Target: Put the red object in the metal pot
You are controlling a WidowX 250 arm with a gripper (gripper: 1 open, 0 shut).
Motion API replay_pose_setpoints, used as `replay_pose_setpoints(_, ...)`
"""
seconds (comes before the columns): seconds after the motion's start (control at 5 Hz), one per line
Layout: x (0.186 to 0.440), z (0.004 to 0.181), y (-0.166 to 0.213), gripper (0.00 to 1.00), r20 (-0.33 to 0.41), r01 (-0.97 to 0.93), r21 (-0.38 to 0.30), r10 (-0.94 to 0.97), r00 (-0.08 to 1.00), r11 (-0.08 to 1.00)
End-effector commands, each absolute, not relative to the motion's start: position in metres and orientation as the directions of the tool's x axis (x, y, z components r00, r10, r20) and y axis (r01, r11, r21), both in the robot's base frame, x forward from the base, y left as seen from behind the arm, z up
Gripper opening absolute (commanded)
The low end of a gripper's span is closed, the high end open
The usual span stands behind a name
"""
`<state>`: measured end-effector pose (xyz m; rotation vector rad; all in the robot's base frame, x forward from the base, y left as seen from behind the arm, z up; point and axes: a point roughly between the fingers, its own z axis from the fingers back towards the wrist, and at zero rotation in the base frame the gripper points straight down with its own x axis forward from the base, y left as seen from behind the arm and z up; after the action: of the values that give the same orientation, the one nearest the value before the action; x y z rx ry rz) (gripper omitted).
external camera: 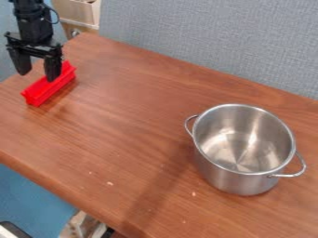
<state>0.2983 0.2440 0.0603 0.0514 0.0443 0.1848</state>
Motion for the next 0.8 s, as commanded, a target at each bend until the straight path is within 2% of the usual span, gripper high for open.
replay_pose_setpoints(0.0, 0.305, 0.076, 0.253, 1.00, 0.020, -0.206, 0.089, 0.205, 0.979, 0.974)
replay_pose_setpoints(0.6, 0.313, 0.059, 0.246, 1.00, 0.008, -0.189, 0.092, 0.189, 0.982, 0.978)
